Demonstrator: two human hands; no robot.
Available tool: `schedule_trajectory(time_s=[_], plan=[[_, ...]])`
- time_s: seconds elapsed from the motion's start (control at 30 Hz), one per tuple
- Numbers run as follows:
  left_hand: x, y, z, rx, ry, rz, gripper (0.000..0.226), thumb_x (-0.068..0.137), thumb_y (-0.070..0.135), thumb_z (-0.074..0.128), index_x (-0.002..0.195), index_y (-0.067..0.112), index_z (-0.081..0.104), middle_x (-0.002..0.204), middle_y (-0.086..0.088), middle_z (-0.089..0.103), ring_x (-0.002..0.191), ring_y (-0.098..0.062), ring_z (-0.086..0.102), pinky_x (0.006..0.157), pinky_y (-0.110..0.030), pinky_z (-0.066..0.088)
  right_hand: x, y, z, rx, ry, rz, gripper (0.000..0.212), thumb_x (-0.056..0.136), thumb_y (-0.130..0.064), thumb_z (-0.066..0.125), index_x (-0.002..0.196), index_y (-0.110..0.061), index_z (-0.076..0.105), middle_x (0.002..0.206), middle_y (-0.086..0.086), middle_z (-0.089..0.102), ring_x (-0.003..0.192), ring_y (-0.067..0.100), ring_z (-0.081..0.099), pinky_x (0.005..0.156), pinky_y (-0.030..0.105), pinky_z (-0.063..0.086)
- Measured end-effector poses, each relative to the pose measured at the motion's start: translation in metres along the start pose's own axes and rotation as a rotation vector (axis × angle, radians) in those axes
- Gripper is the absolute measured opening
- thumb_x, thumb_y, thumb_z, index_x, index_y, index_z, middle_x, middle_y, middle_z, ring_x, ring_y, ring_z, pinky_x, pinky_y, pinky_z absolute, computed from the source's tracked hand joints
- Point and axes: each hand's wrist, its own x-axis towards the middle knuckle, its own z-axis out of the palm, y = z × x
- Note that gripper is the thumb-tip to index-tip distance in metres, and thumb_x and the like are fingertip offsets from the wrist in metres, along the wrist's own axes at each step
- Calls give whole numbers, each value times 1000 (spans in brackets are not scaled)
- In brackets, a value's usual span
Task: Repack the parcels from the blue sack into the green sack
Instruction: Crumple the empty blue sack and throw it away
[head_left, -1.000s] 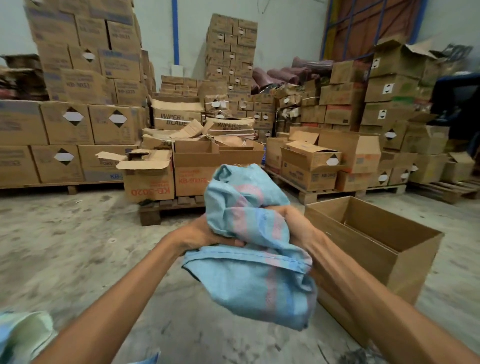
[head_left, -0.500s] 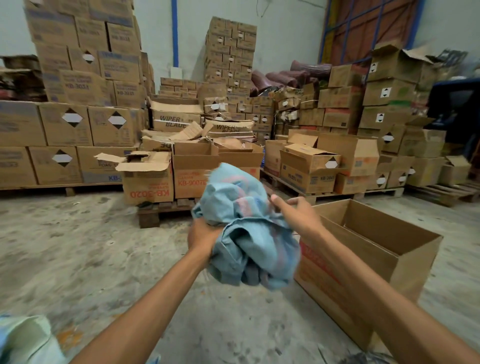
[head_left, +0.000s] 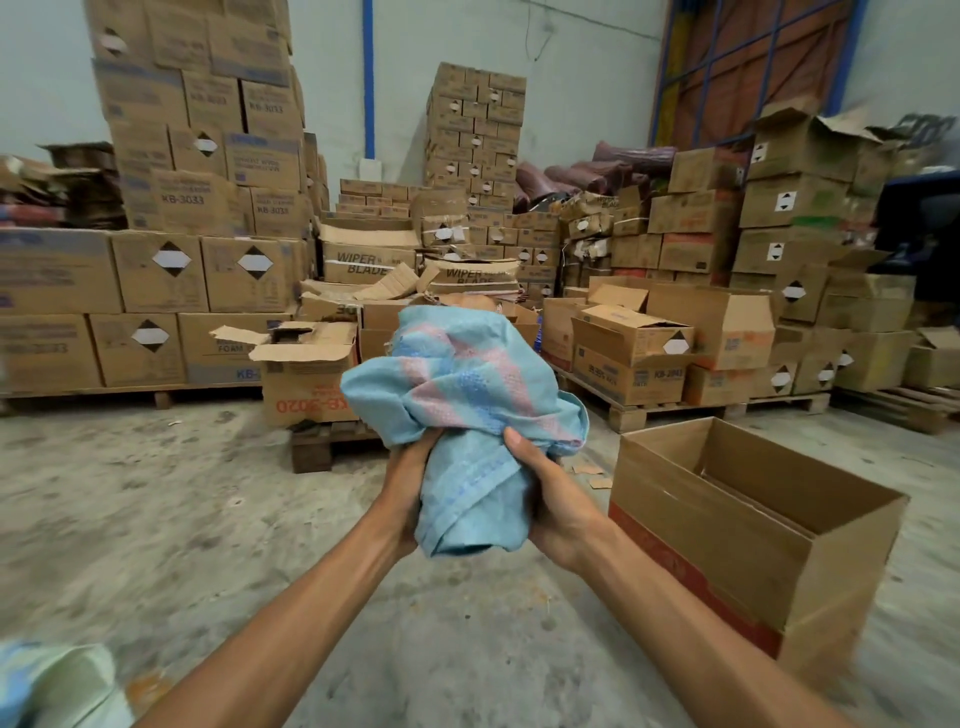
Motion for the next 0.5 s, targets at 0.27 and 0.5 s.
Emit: schedule_trajectory(time_s=[0.27,0.5], plan=[[25,1,-22,-14,65,-223,65,87,64,59,134,20,60,138,-14,58,128,-33,55,112,-53,35,2,-6,18,-22,141,-33,48,72,-19,85,117,-12,71,111,7,75,106,26,71,99,46,54],[22,10,13,733,521,-141,122,40,77,77,140,20,34,132,-5,57,112,-28,59,92,-44,52,14,-33,-17,-213,645,-238,44,66,-15,90,106,-15,73,97,2,77,86,20,74,69,33,61]])
